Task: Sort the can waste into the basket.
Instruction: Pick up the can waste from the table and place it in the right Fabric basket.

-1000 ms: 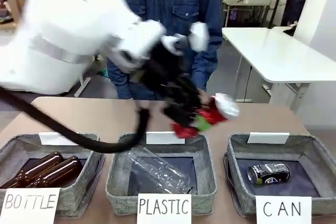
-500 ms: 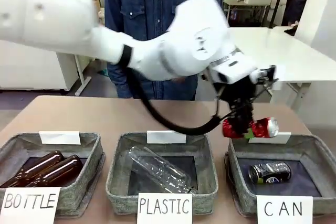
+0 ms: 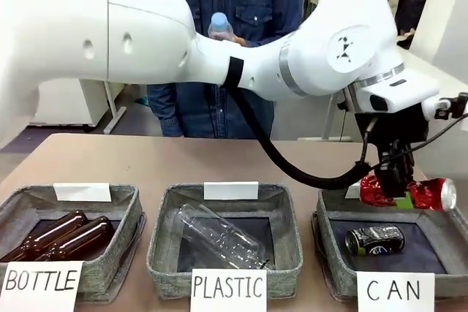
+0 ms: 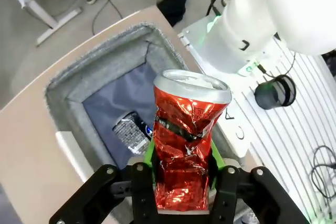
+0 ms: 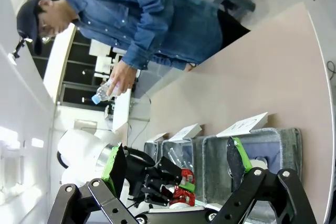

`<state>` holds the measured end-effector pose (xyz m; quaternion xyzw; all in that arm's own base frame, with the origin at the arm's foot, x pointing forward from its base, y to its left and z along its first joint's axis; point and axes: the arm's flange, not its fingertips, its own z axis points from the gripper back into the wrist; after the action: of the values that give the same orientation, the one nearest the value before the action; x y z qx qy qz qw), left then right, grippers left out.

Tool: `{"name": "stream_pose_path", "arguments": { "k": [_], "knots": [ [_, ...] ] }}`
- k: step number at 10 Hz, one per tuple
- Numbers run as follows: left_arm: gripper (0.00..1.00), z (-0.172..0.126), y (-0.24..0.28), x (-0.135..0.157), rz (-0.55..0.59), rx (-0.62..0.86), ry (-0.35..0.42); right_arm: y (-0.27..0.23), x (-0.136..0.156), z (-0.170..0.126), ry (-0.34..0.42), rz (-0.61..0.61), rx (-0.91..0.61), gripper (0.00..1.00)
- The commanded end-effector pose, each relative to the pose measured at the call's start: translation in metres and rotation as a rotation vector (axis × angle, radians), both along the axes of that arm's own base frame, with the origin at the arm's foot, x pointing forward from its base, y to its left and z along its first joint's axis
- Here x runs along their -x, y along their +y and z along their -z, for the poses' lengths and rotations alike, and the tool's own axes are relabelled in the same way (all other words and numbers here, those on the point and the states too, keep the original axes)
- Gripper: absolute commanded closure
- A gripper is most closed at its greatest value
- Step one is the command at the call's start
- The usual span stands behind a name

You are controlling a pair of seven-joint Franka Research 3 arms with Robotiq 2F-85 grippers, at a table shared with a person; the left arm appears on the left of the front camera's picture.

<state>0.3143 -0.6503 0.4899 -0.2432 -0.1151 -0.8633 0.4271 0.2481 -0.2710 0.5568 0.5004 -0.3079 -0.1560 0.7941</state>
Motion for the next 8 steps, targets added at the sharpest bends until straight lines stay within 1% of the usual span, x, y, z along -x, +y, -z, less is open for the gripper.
{"name": "stream_pose_path", "arguments": {
  "k": [1,2,3,4,8],
  "knots": [
    [0.61,0.0002,-0.0027,-0.0164,-0.01,-0.022,-0.005,-0.0028,-0.0014,-0.0033,-0.011,0.014,0.005,0.0],
    [0.28,-0.0004,-0.0012,-0.0171,-0.002,-0.02,-0.004,-0.0028,-0.0014,-0.0033,-0.011,0.014,0.005,0.0],
    [0.04,-0.0016,0.0003,-0.0175,0.004,-0.019,-0.007,-0.0028,-0.0014,-0.0033,-0.011,0.014,0.005,0.0],
    [0.0,-0.0031,0.0011,-0.0186,0.001,-0.011,-0.006,-0.0028,-0.0014,-0.0033,-0.011,0.014,0.005,0.0],
    [0.0,-0.003,0.0048,-0.0206,-0.009,-0.013,-0.01,-0.0028,-0.0014,-0.0033,-0.011,0.014,0.005,0.0]
  ]
}}
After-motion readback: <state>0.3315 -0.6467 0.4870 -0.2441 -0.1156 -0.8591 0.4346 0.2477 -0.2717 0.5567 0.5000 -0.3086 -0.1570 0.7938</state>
